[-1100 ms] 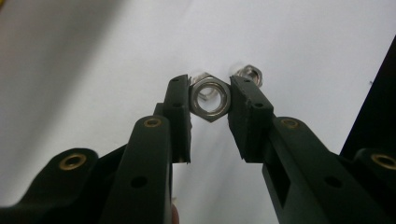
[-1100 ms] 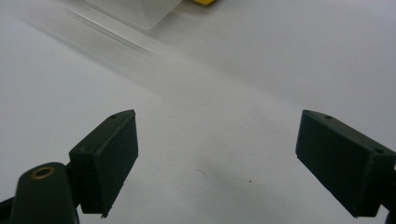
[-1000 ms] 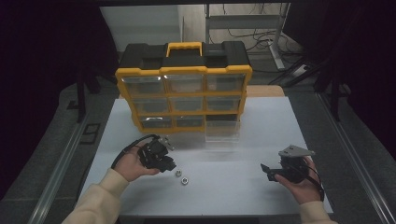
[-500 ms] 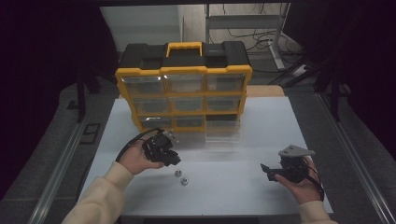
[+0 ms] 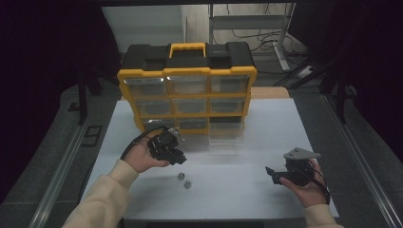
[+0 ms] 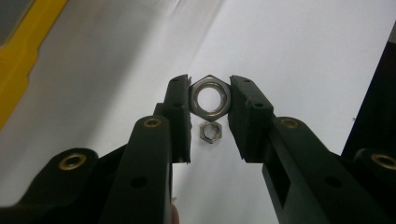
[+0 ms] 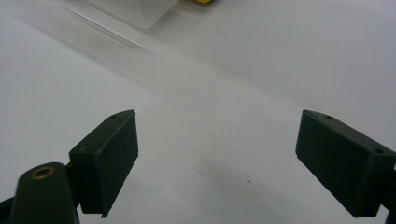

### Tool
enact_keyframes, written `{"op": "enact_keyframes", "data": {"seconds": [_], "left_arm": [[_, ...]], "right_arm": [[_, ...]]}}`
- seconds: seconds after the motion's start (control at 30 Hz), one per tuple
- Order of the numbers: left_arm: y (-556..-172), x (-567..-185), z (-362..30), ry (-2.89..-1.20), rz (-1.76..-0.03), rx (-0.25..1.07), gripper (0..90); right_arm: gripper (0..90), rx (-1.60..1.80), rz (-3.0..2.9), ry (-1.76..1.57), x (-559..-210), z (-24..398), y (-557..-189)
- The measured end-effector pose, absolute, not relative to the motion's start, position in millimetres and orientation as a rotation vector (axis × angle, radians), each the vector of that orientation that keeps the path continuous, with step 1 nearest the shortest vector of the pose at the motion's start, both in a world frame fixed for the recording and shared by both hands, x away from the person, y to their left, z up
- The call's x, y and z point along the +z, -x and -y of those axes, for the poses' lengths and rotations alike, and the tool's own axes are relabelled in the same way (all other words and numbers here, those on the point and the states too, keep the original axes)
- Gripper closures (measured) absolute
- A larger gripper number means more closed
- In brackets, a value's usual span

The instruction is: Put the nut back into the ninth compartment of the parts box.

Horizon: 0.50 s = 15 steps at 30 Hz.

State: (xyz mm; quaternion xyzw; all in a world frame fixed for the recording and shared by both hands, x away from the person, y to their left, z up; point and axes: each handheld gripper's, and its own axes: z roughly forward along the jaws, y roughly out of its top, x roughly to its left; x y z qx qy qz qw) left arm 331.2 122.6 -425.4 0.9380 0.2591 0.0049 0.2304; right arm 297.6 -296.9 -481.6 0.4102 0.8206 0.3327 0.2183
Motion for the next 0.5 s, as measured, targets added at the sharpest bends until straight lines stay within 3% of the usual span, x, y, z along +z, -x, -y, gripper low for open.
{"op": "enact_keyframes", "data": {"seconds": [0.5], "left_arm": [[-339,-411,-117,-2.577,-0.701,0.022,70.5]], "right_arm": [[13.8,0.92,-2.276,-1.136,-482,297,-298]]}}
